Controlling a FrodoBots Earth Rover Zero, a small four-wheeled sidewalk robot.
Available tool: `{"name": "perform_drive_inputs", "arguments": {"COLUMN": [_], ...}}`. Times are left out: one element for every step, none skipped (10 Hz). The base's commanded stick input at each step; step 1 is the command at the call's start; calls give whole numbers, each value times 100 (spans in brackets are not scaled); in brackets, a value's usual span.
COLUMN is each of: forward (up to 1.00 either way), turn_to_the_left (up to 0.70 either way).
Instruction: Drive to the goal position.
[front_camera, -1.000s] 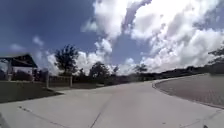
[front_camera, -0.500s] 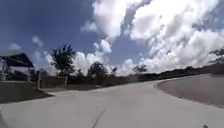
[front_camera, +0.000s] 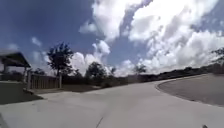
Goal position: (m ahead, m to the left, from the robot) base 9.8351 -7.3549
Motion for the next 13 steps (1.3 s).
{"name": "perform_drive_inputs", "arguments": {"forward": [100, 100, 100, 100, 100, 100, 100, 100, 100, 100, 100, 100, 100], "turn_to_the_left": [0, 0, 0, 0, 0, 0, 0, 0, 0, 0, 0, 0, 0]}}
